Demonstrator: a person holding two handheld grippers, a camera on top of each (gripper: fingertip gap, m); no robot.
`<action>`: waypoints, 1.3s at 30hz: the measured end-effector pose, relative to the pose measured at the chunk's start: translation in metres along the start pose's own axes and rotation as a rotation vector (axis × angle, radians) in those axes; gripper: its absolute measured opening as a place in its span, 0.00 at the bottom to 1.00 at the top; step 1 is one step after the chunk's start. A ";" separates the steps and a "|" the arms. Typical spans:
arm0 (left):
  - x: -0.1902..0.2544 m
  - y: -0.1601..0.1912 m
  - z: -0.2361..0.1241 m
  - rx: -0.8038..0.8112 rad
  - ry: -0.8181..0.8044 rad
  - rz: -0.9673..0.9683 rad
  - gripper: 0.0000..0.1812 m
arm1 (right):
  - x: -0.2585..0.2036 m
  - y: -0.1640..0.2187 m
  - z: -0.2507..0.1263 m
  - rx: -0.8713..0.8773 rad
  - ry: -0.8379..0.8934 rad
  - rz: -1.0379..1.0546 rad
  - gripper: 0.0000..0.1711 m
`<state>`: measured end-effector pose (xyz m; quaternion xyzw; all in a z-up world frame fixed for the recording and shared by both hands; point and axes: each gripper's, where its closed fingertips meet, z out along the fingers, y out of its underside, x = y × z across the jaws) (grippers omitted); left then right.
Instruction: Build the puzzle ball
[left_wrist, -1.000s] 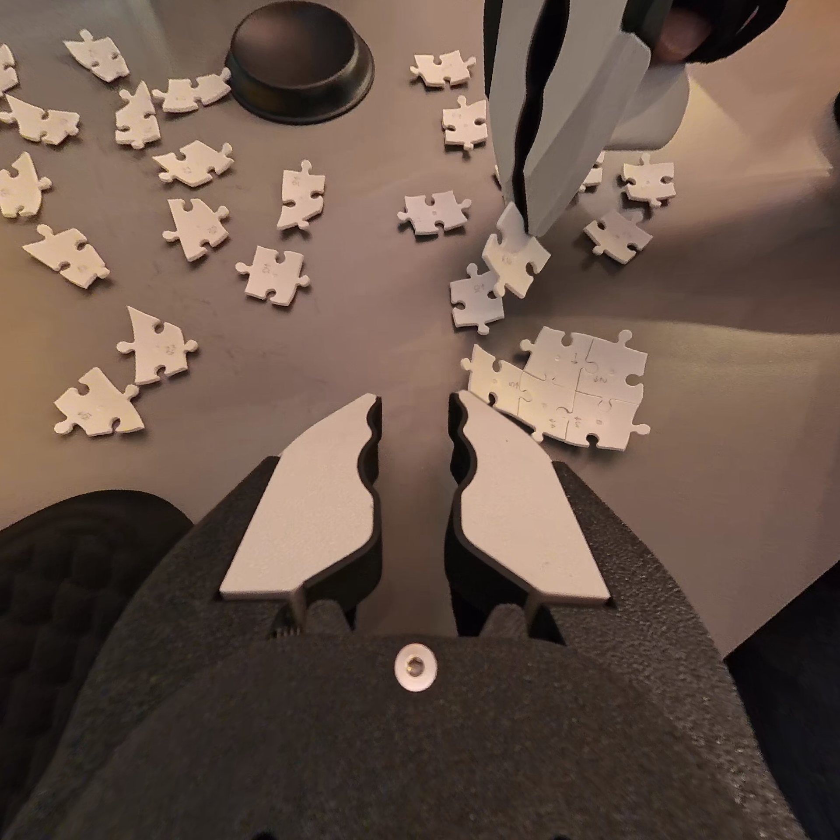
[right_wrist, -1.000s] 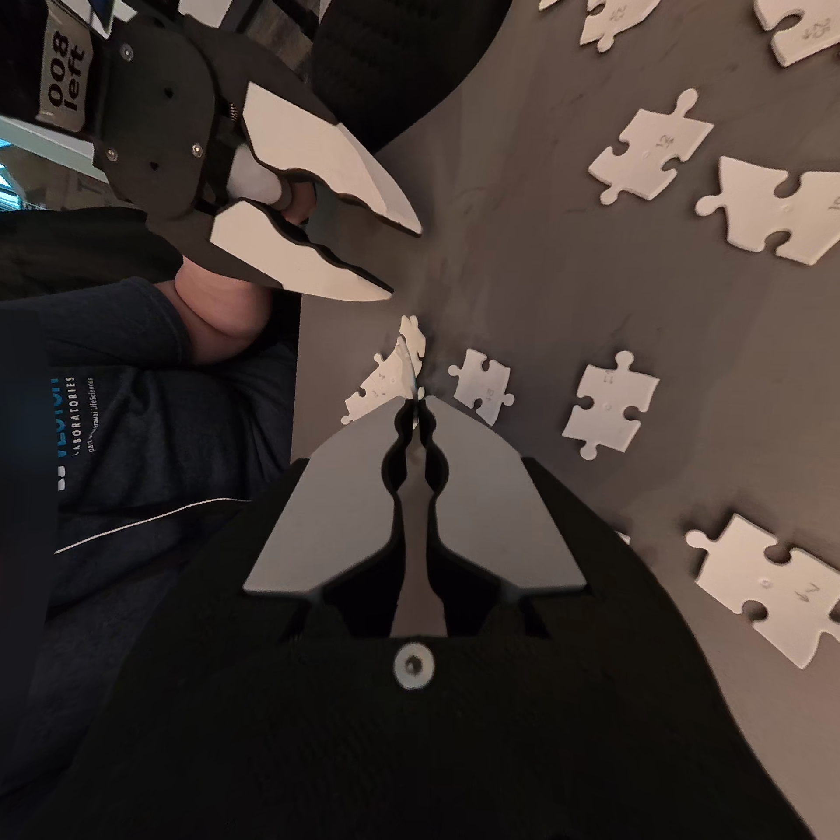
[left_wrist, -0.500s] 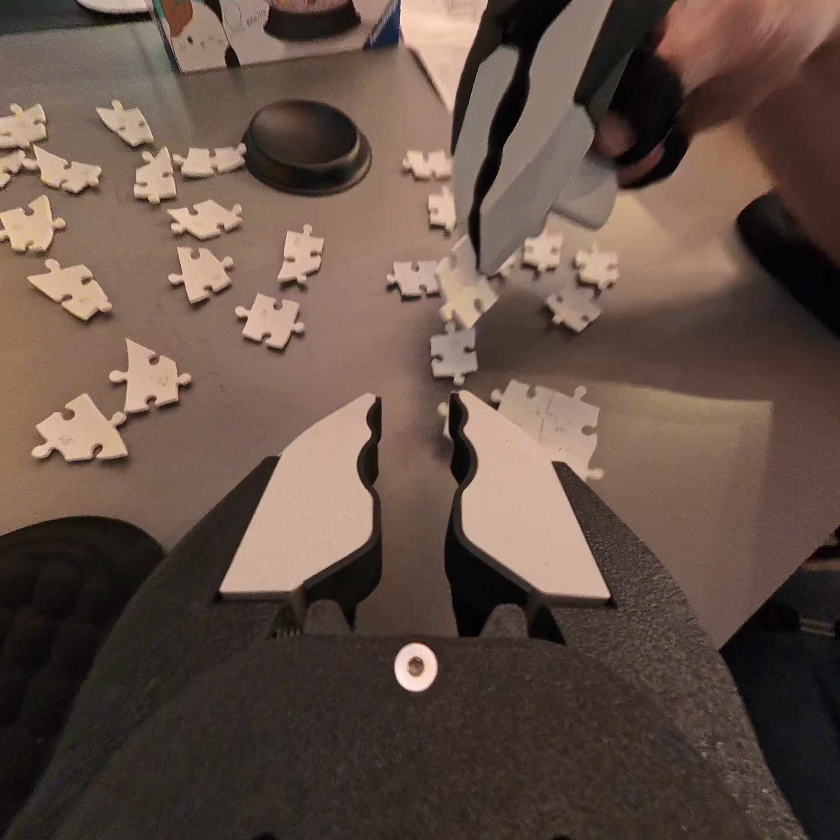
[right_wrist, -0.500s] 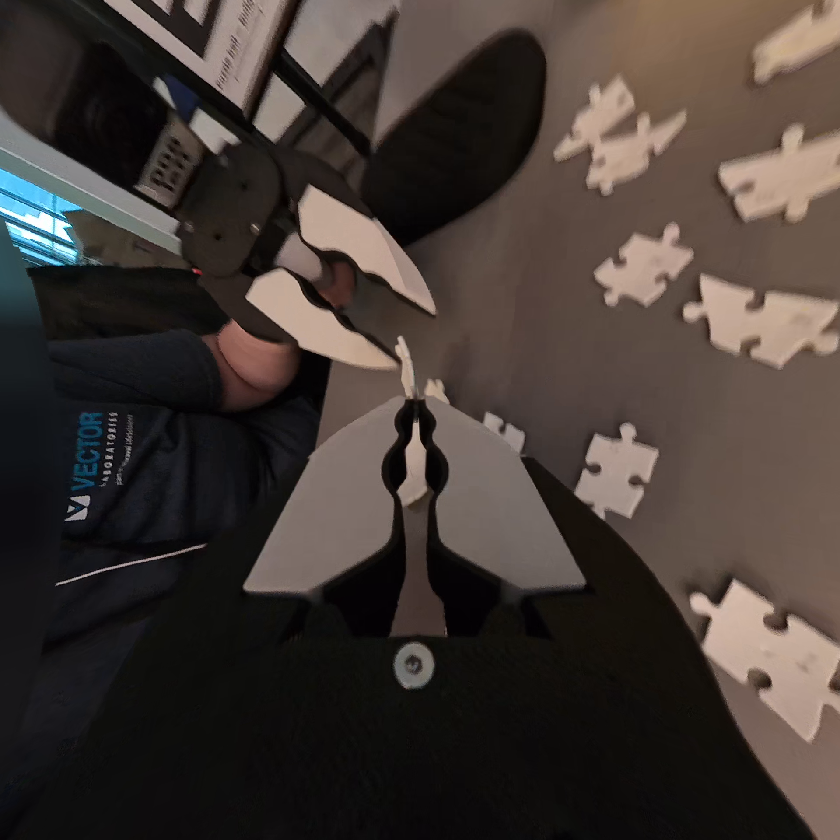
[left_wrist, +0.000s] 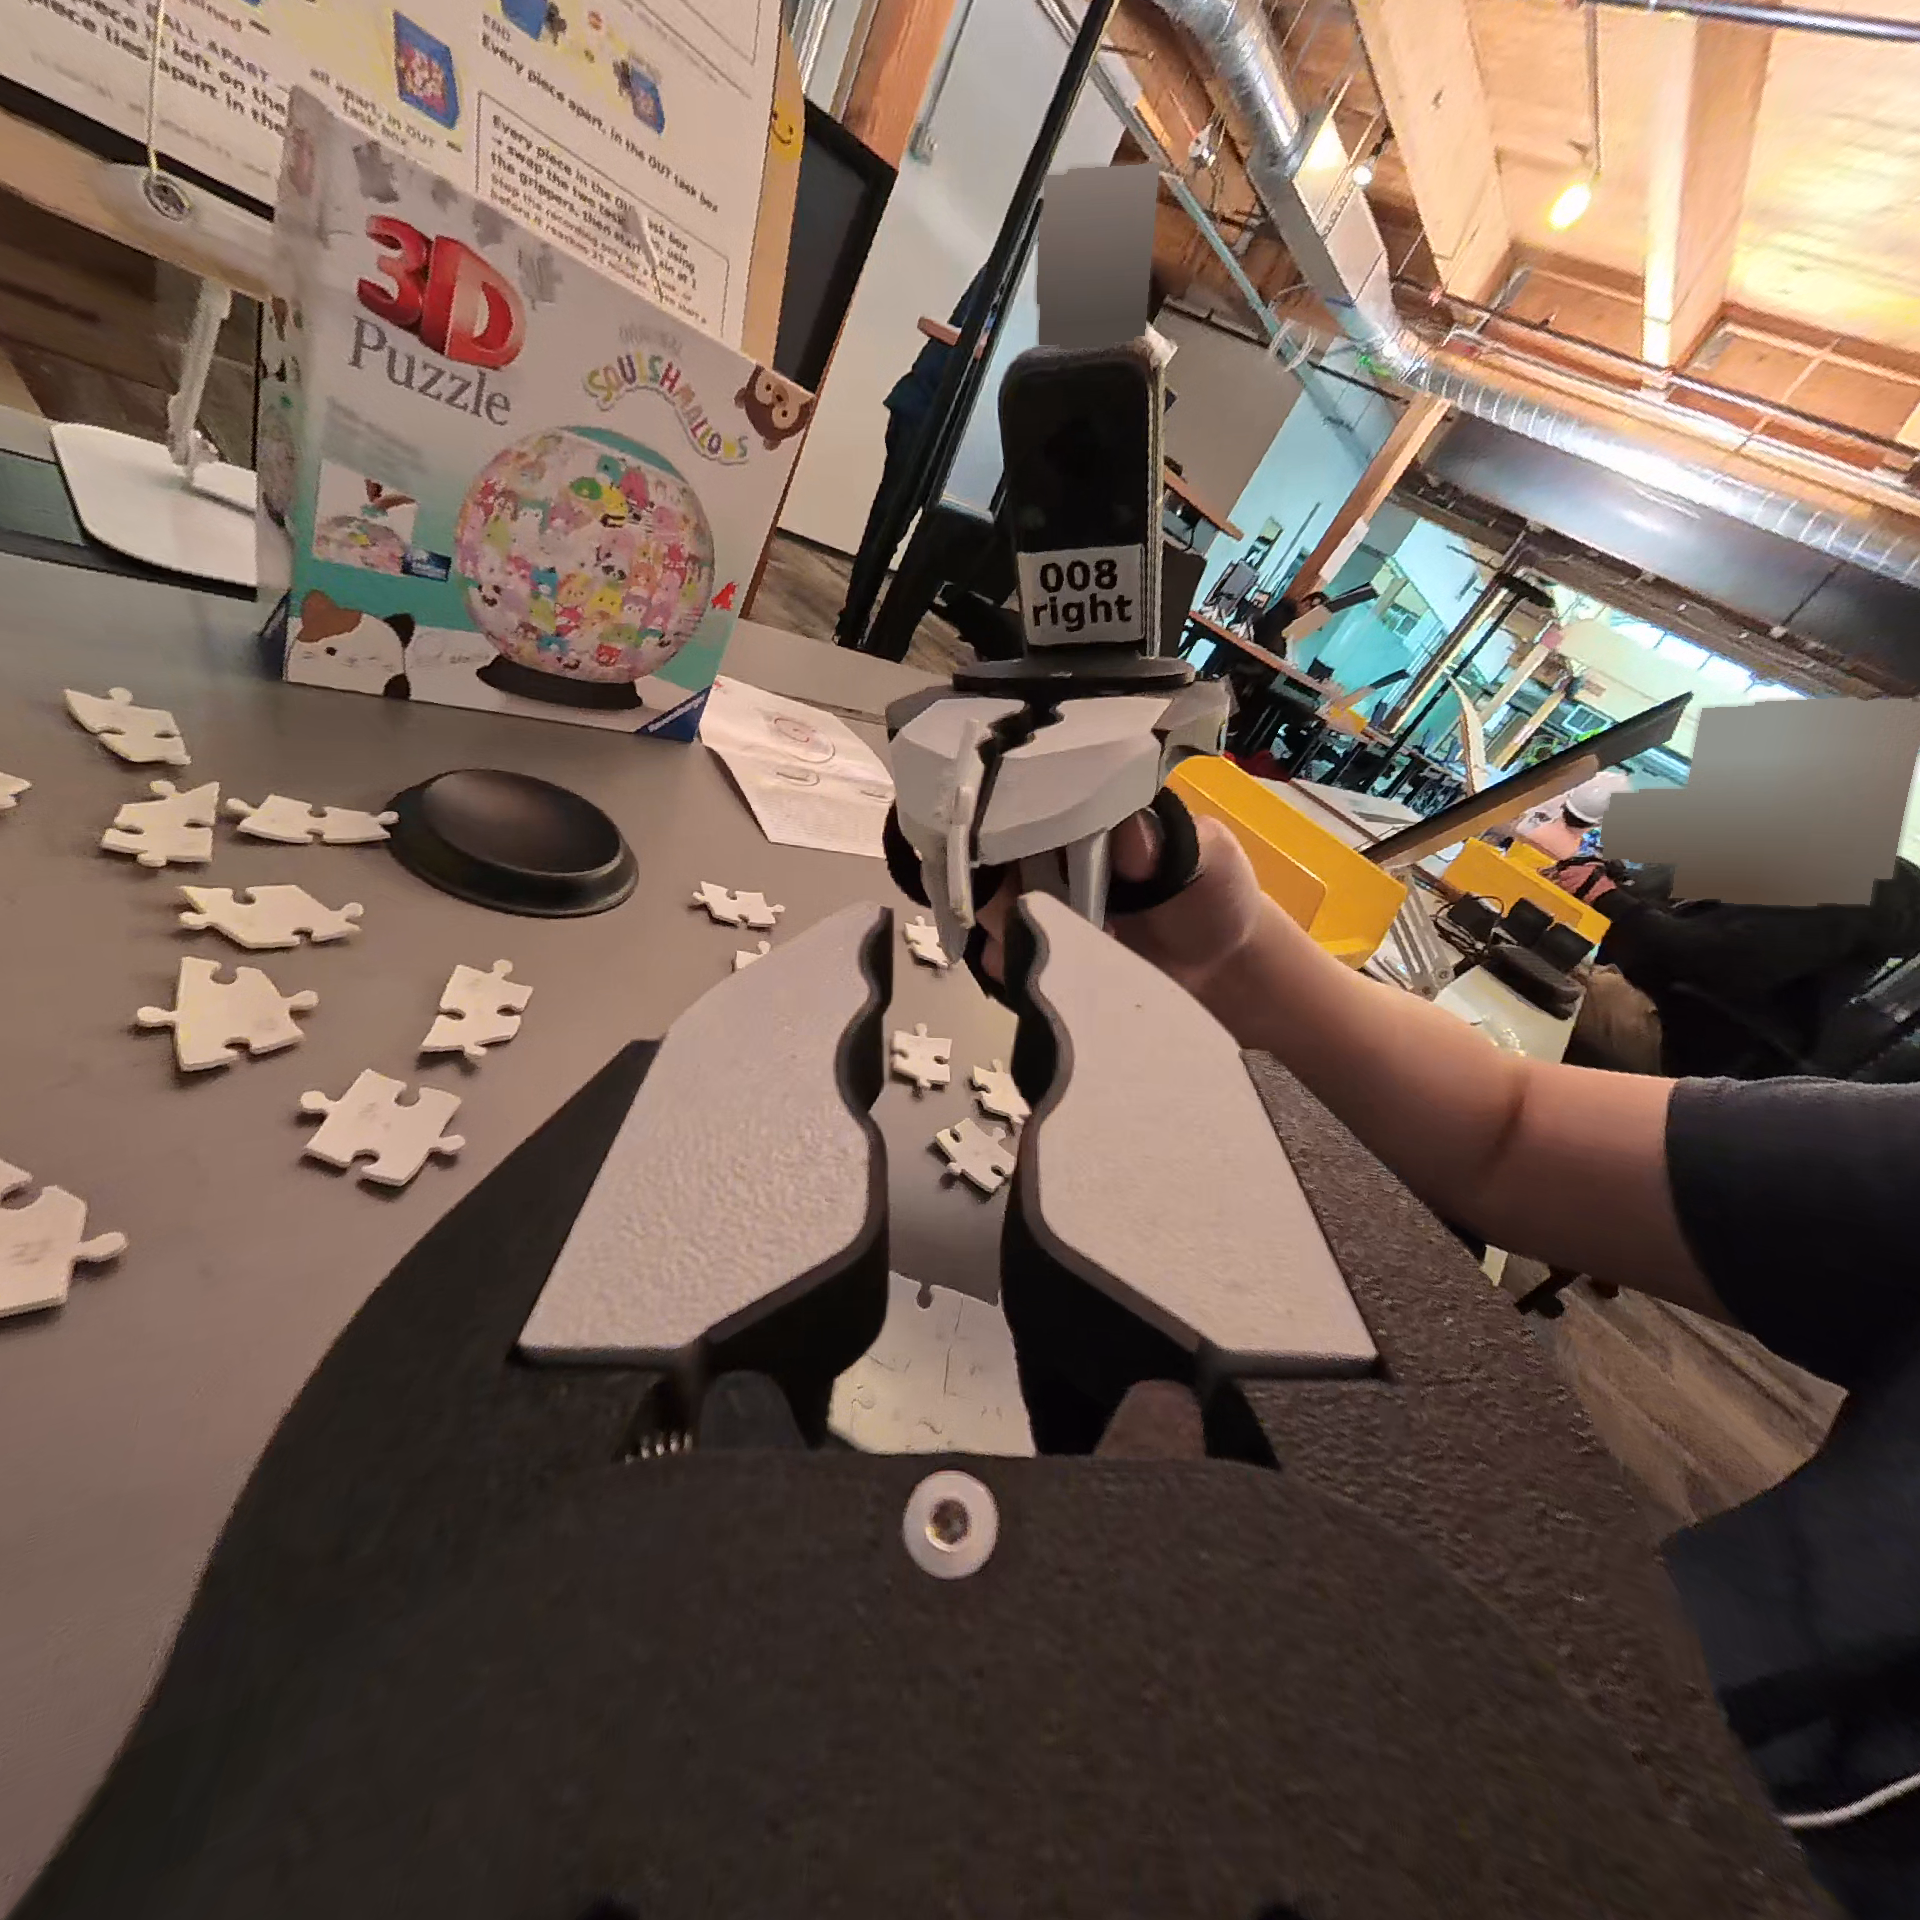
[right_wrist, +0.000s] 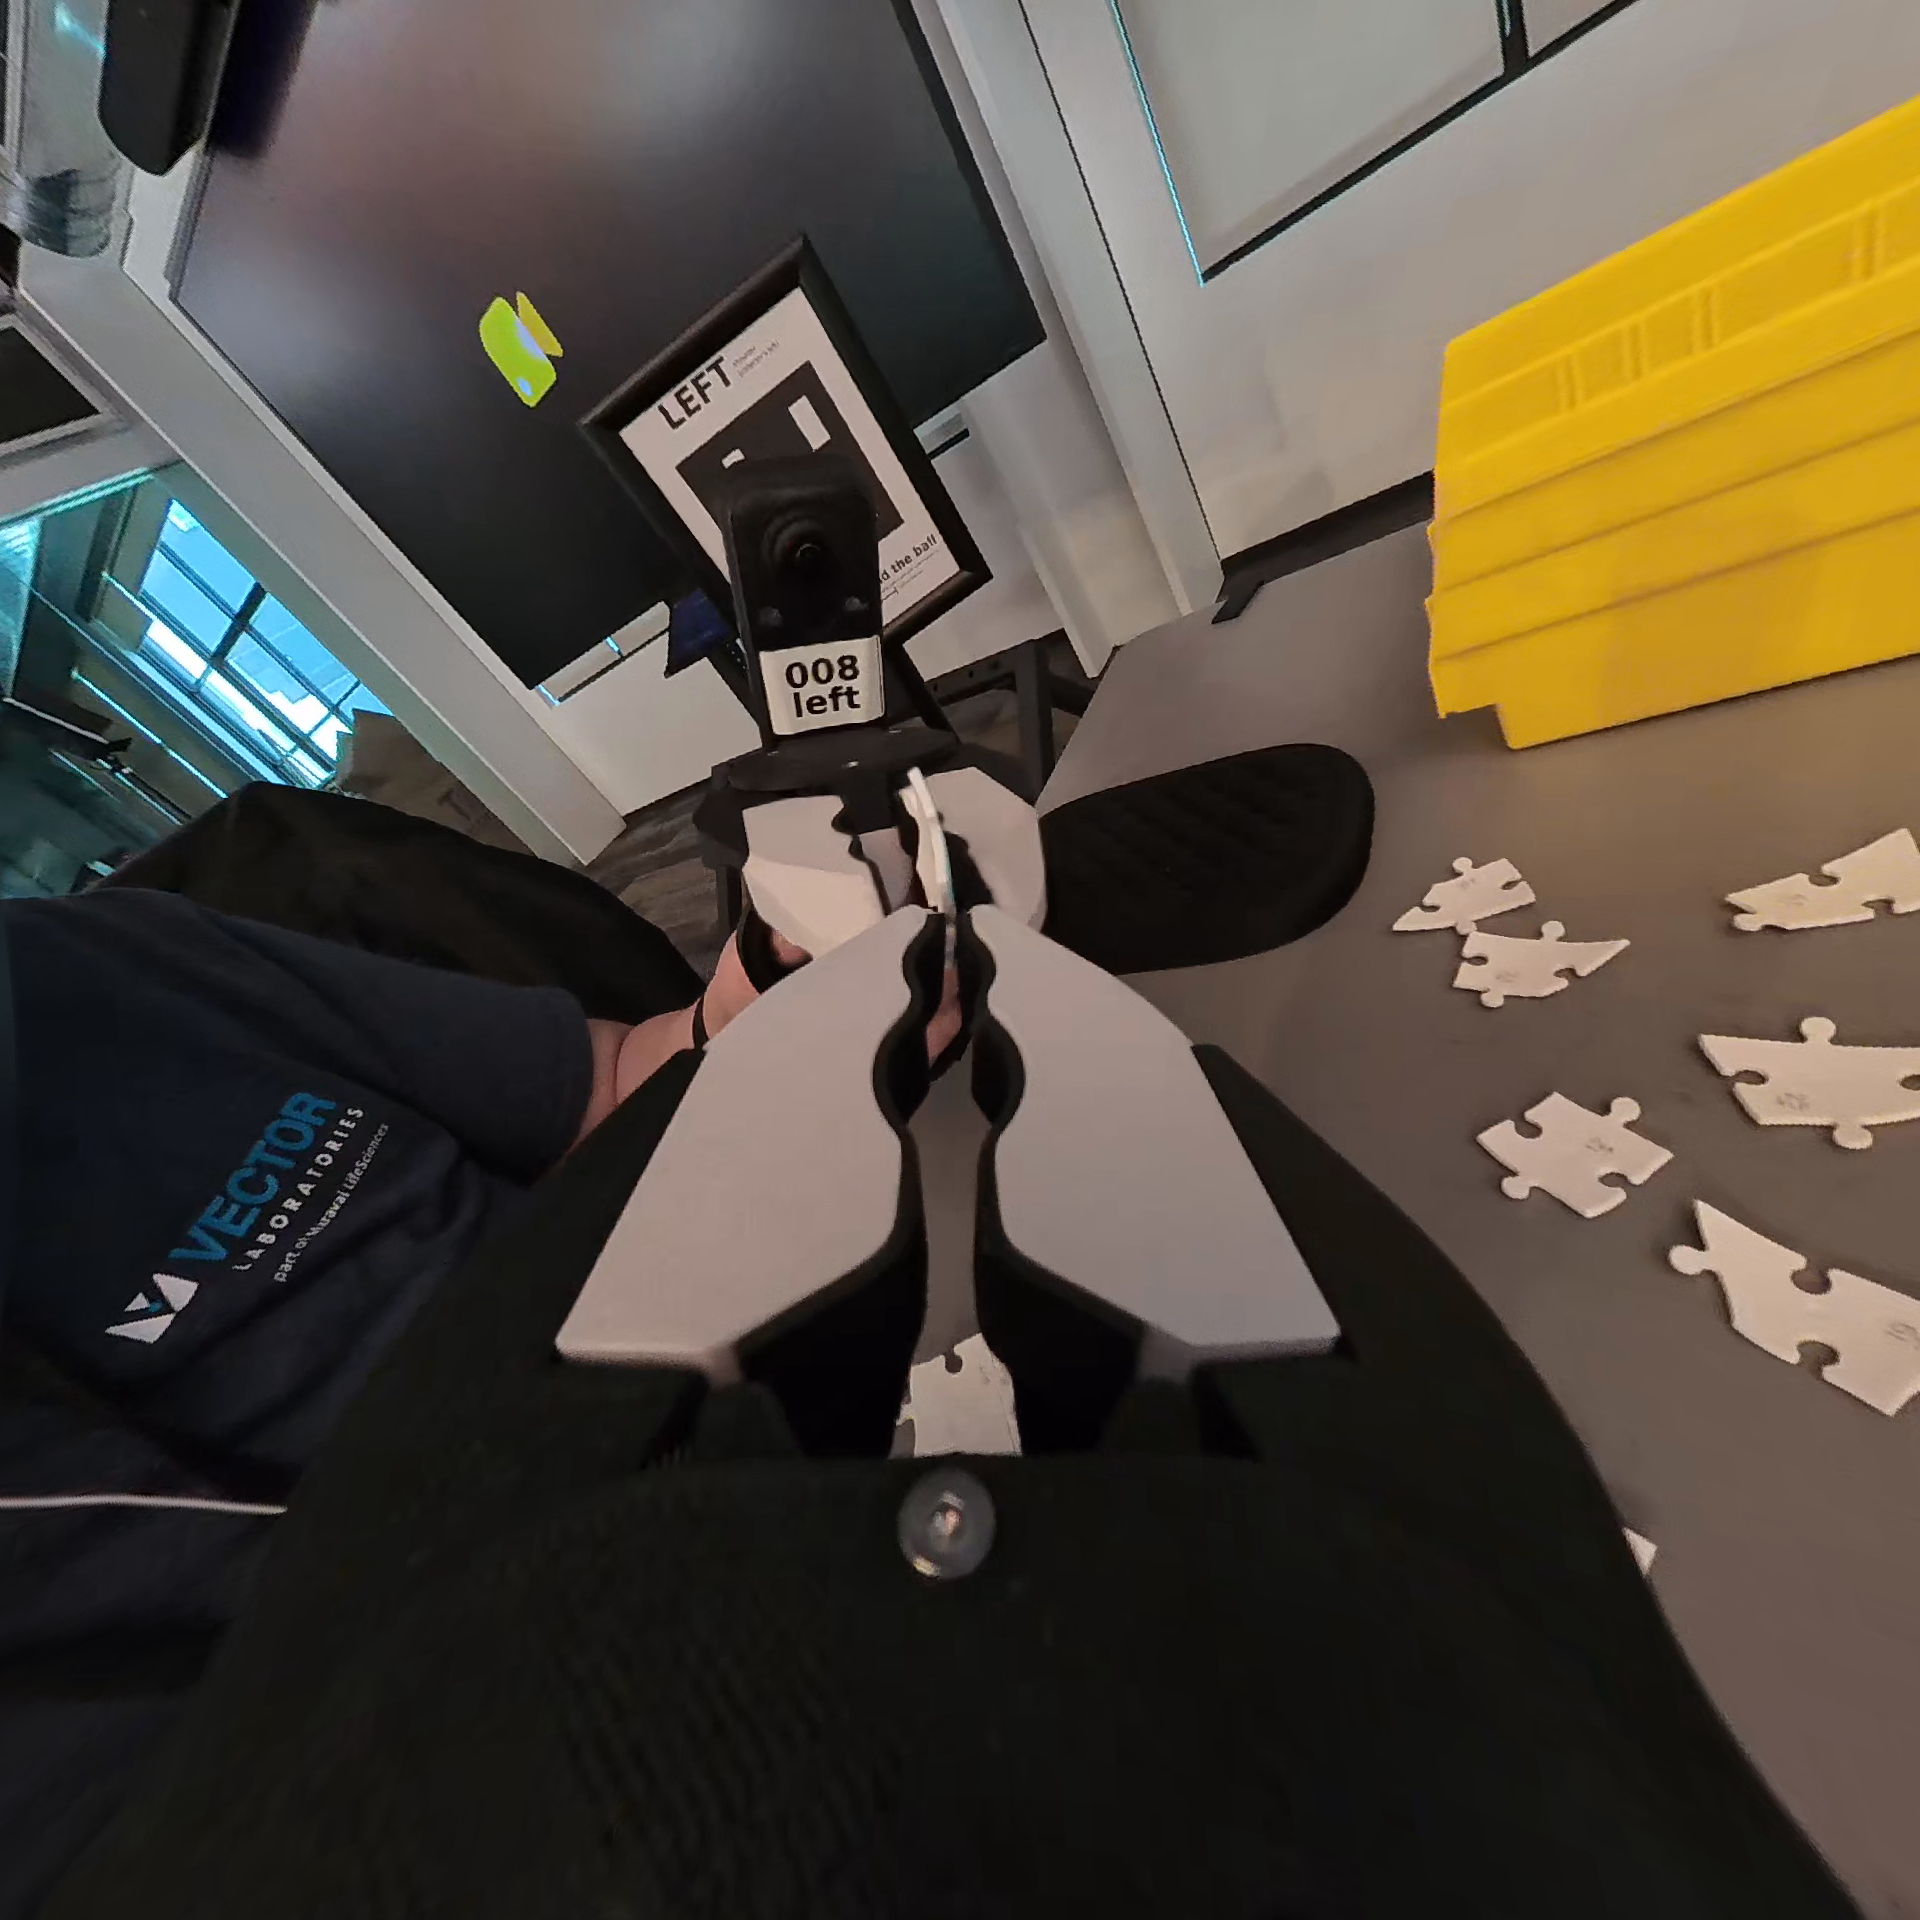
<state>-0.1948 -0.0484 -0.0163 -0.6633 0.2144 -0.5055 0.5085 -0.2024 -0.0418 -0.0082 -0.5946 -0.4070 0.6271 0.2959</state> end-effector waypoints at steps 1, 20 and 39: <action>0.001 0.000 0.001 0.001 0.012 -0.004 0.09 | 0.000 0.000 0.000 0.008 0.004 -0.006 0.02; -0.012 0.076 -0.001 -0.728 -0.076 0.194 0.01 | 0.013 0.057 -0.016 -0.602 0.242 -0.380 0.13; -0.012 0.030 0.022 -0.361 -0.048 0.124 0.09 | 0.016 -0.018 -0.027 0.040 0.093 -0.055 0.02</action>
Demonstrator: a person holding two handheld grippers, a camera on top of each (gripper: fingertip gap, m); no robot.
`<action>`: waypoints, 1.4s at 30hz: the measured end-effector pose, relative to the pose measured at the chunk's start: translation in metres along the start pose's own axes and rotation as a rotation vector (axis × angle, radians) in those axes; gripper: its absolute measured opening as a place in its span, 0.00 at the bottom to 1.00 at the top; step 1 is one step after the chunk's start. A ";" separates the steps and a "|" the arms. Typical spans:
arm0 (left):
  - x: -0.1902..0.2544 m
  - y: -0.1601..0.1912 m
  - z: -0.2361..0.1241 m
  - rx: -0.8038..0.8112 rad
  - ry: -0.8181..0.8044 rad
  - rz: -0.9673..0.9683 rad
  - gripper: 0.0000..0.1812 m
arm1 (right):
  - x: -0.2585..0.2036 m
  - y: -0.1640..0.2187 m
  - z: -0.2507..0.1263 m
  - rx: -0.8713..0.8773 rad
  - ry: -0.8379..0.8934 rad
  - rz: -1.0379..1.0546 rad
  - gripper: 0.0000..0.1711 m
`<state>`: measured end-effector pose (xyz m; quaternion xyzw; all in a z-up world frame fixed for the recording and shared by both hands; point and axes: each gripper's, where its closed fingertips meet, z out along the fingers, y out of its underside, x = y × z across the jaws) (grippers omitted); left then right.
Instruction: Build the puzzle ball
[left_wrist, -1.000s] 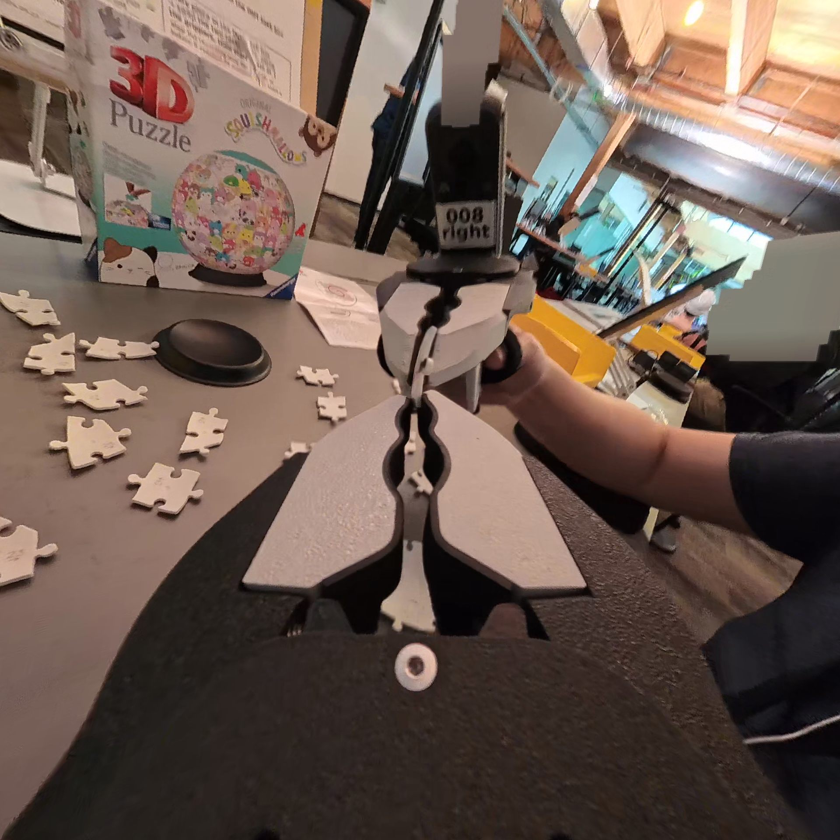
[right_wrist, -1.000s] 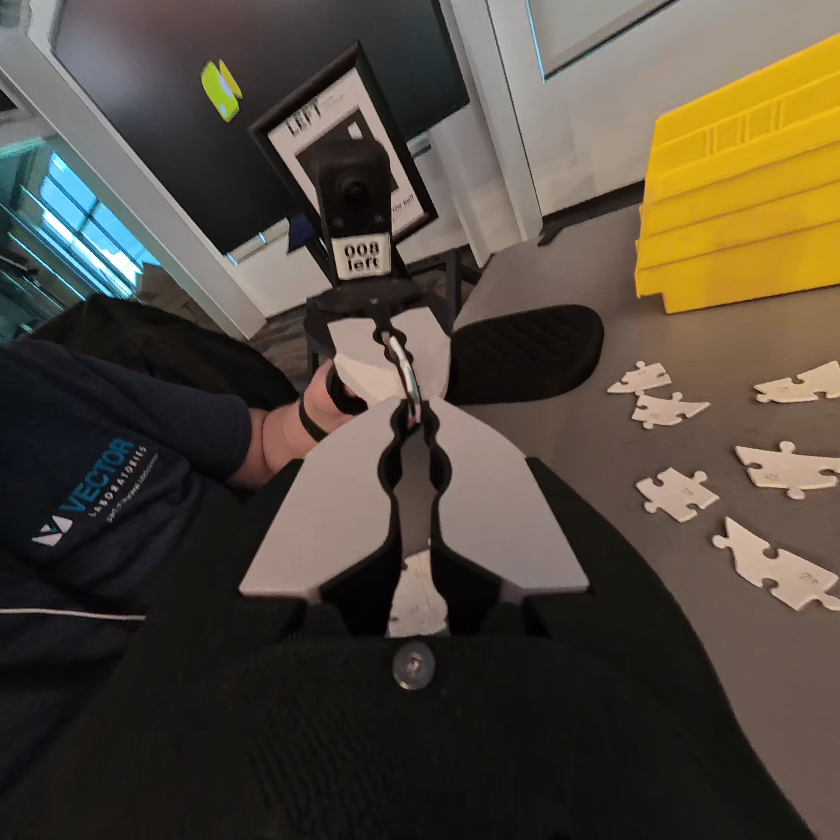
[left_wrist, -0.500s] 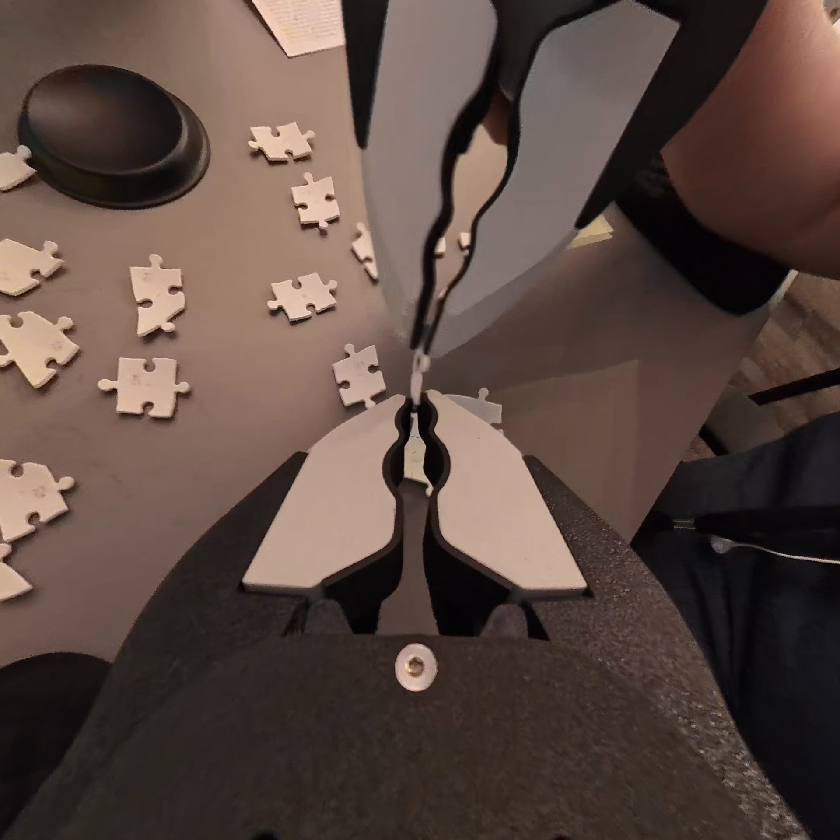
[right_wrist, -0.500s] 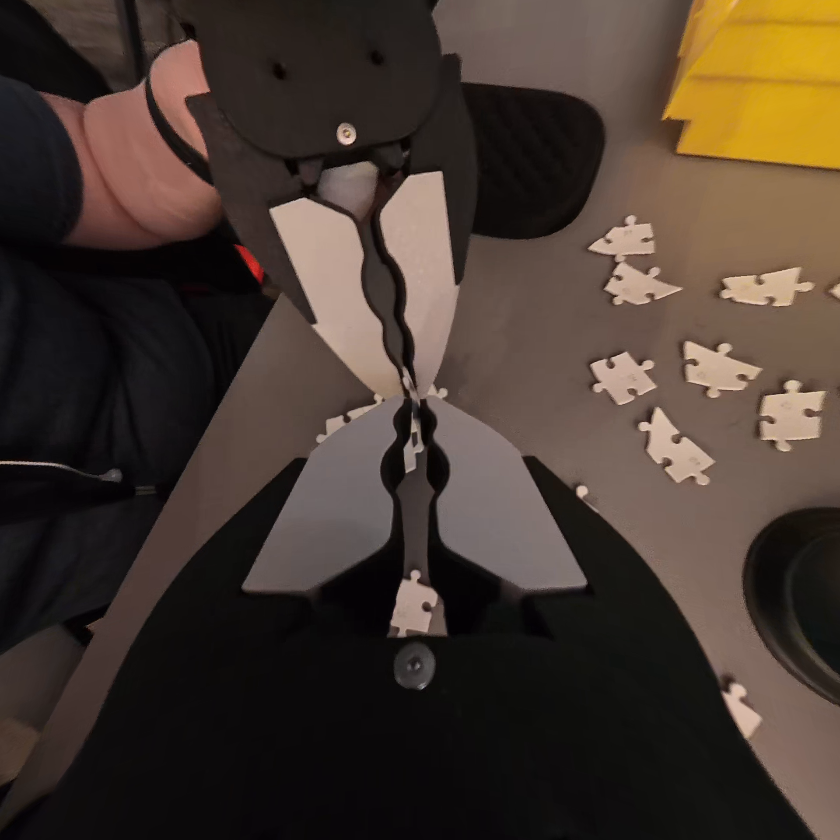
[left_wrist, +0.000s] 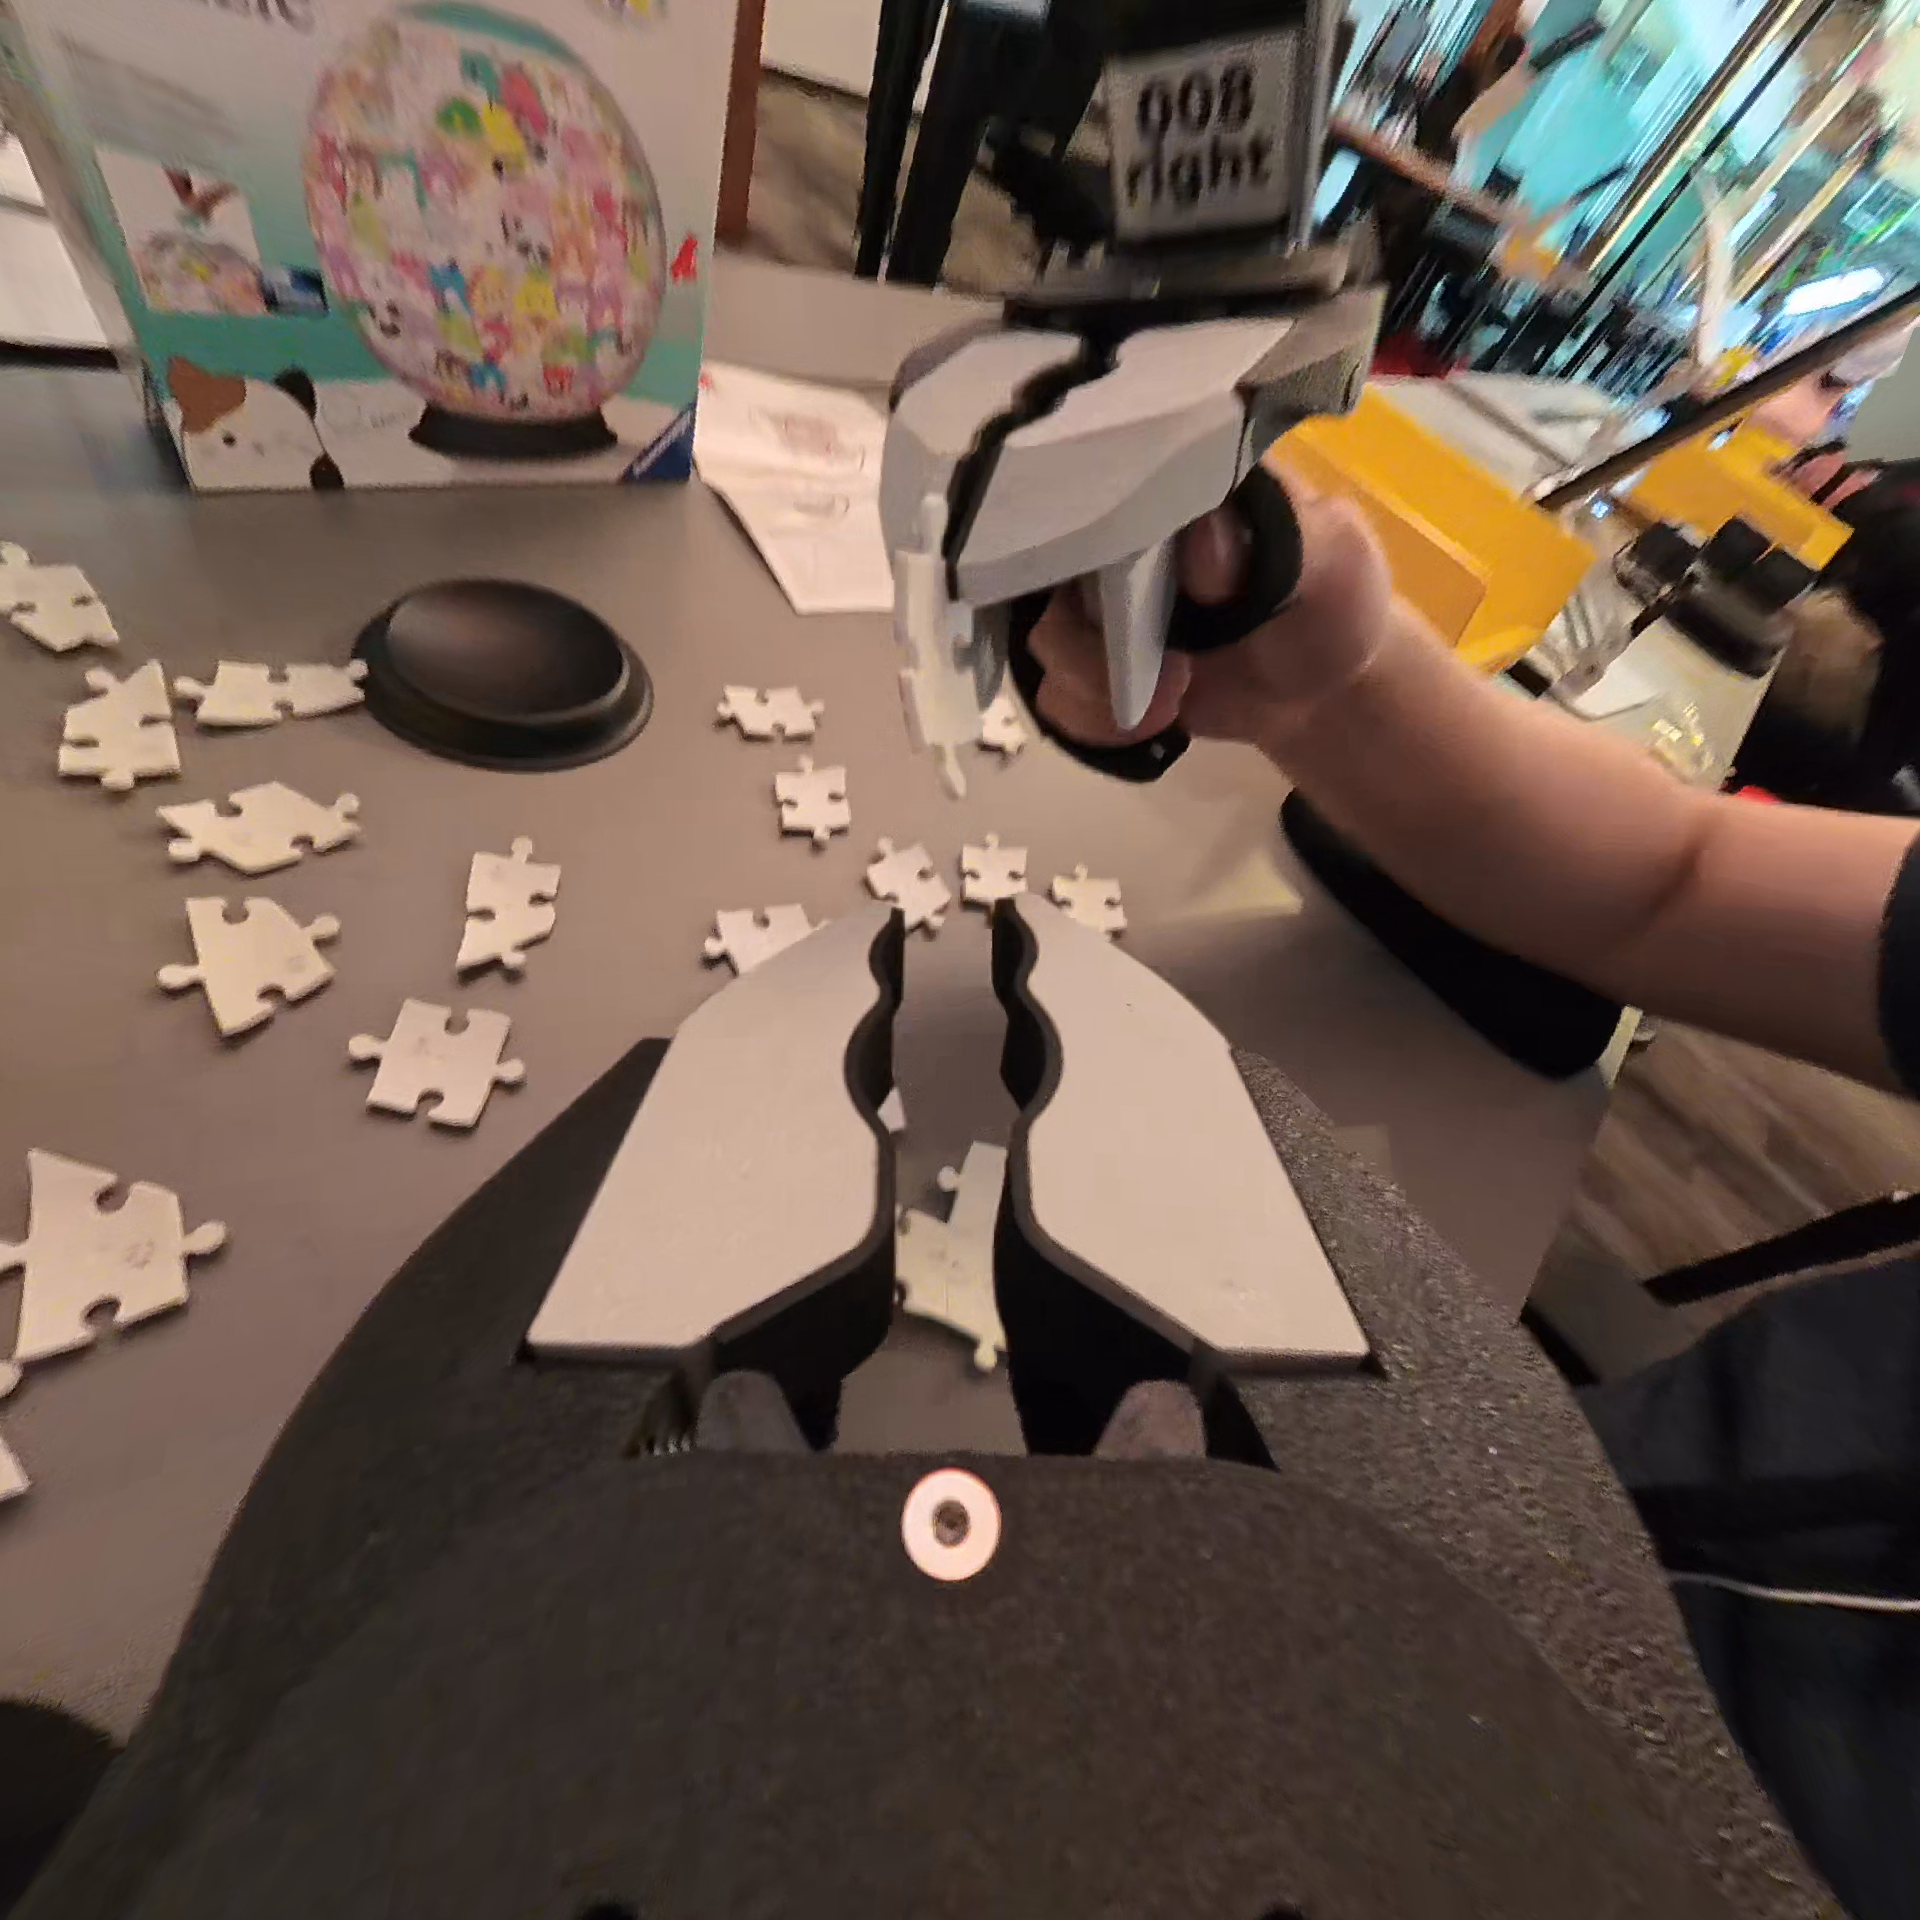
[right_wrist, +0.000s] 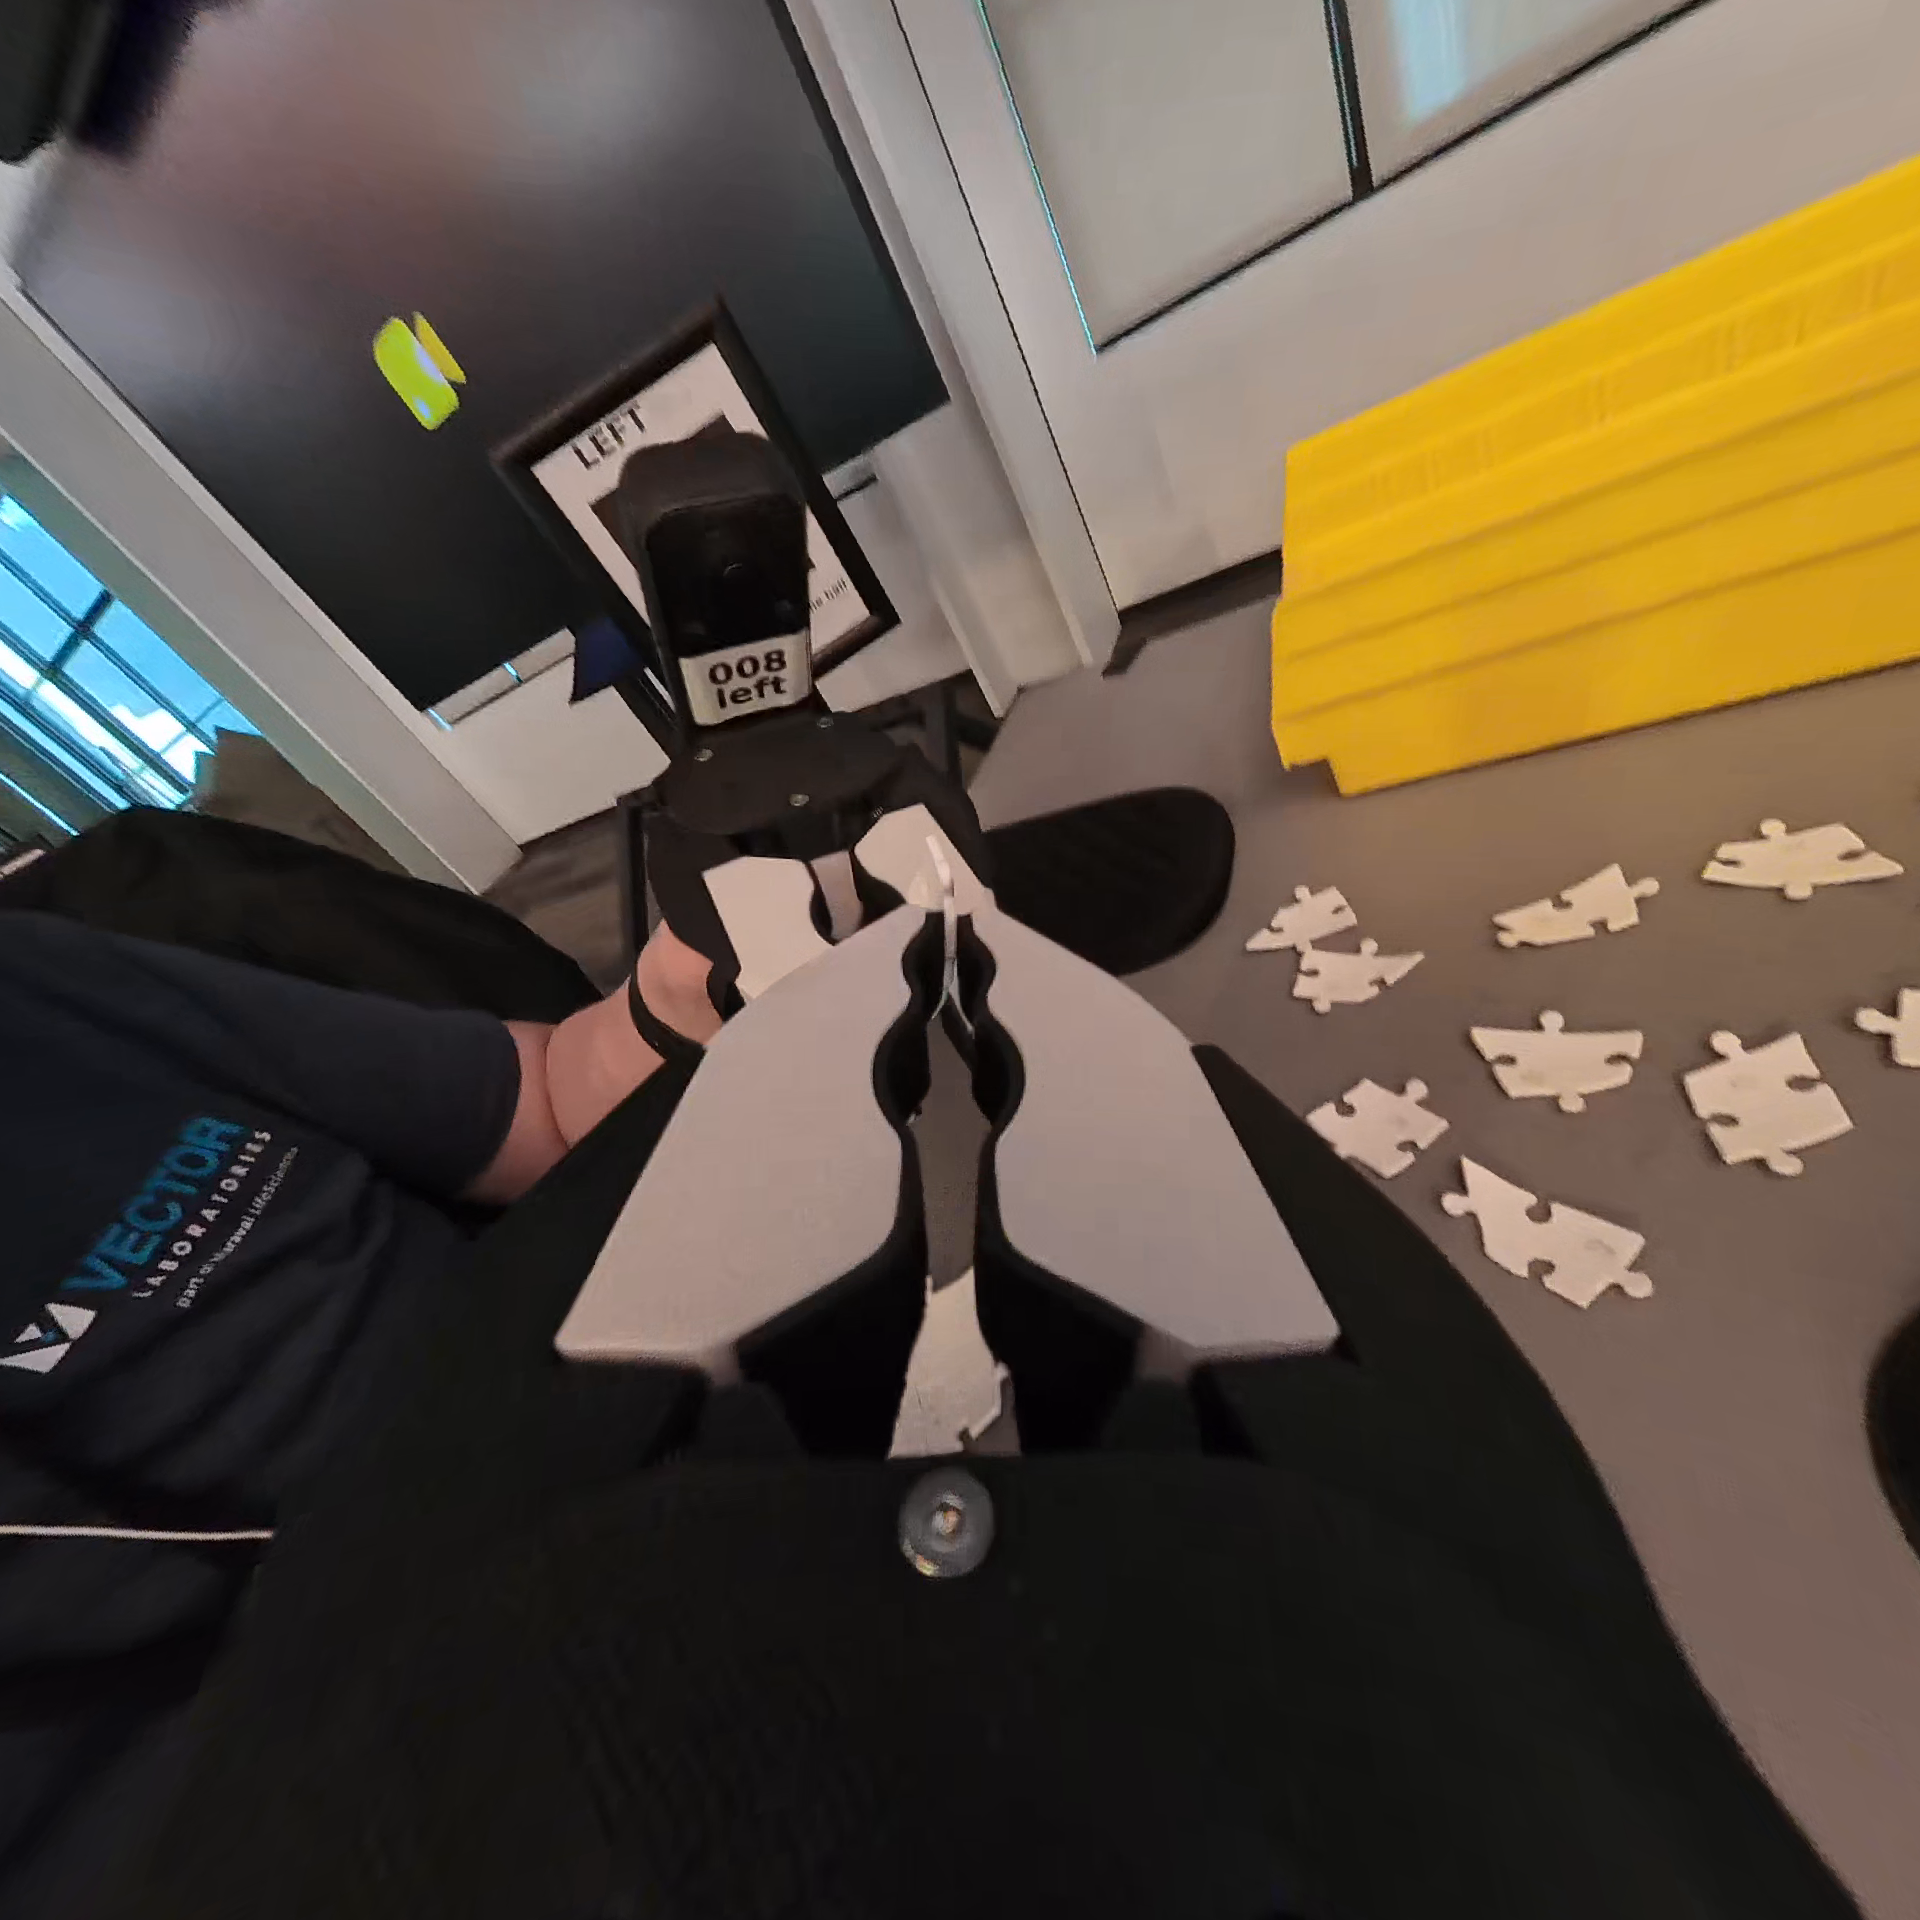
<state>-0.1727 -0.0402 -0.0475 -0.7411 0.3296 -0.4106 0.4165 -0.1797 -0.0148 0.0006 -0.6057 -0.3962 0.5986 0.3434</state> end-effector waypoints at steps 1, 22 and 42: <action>0.001 -0.006 -0.001 0.031 0.000 0.007 0.08 | -0.001 -0.001 0.000 0.016 -0.003 -0.010 0.02; 0.005 -0.014 -0.014 0.094 0.119 -0.124 0.01 | -0.011 0.013 0.011 -0.020 -0.081 -0.060 0.03; -0.055 0.108 -0.029 -0.701 0.047 -0.424 0.01 | 0.032 0.002 -0.071 -0.300 0.253 -0.168 0.16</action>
